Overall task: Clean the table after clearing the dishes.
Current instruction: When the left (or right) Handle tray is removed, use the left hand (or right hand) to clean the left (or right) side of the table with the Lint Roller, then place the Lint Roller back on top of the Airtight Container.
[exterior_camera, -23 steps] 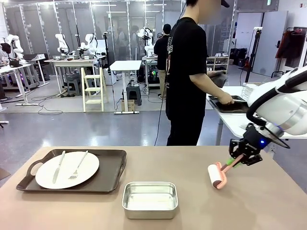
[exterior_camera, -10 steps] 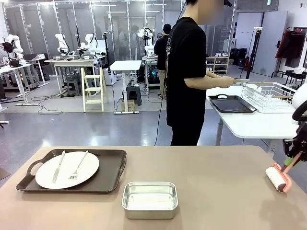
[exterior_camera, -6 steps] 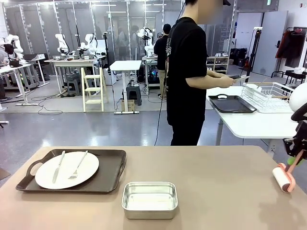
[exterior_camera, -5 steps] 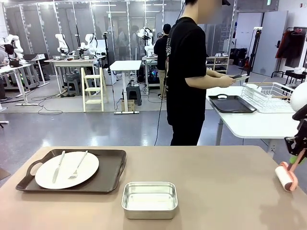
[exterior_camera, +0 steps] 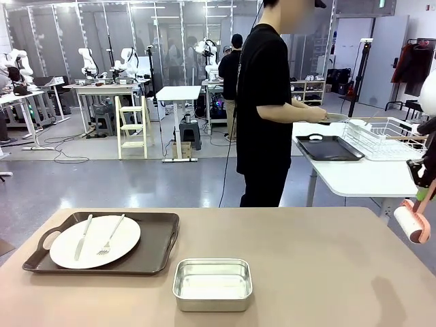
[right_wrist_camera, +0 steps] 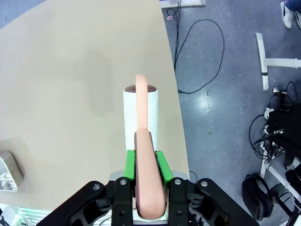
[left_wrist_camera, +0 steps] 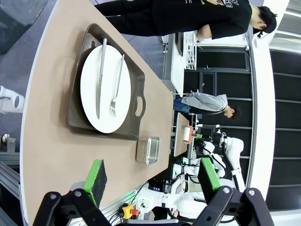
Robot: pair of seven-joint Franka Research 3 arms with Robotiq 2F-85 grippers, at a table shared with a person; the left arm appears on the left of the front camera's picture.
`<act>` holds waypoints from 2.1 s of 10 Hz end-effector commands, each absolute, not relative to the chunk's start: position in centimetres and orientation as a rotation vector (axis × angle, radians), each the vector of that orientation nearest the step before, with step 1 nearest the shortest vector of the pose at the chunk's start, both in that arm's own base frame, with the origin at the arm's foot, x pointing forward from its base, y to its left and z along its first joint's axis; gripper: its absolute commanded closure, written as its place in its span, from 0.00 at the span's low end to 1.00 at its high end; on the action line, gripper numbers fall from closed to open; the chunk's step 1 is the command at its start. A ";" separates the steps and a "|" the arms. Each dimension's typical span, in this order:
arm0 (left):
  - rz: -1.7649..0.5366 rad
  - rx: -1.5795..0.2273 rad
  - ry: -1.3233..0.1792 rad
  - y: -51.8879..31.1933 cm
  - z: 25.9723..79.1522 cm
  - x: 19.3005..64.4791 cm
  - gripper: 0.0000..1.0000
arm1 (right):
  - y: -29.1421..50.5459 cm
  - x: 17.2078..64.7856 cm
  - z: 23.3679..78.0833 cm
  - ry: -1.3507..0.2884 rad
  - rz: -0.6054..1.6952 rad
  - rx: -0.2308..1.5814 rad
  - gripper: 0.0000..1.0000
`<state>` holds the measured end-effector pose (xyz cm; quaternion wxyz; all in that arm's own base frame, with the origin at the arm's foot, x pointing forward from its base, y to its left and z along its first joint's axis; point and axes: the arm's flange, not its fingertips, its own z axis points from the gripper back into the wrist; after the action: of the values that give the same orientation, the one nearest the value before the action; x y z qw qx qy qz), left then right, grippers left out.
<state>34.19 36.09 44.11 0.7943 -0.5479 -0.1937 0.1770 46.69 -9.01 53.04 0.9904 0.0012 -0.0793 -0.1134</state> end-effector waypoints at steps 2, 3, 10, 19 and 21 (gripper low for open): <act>0.381 -1.183 -0.432 36.2 44.2 34.1 0.00 | -8.4 46.4 52.2 -0.145 -0.235 0.014 0.78; 0.381 -1.183 -0.432 36.2 44.2 34.1 0.00 | -8.9 46.7 52.8 -0.155 -0.225 0.002 0.78; 0.381 -1.183 -0.432 36.2 44.2 34.1 0.00 | -8.9 46.7 52.8 -0.155 -0.225 0.002 0.78; 0.381 -1.183 -0.432 36.2 44.2 34.1 0.00 | -8.9 46.7 52.8 -0.155 -0.225 0.002 0.78; 0.381 -1.183 -0.432 36.2 44.2 34.1 0.00 | -6.0 47.0 54.4 -0.208 -0.066 -0.037 0.78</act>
<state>34.19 36.09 44.11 0.7943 -0.5479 -0.1938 0.1770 46.89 -8.06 52.94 0.9929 -0.0027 -0.0802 -0.0877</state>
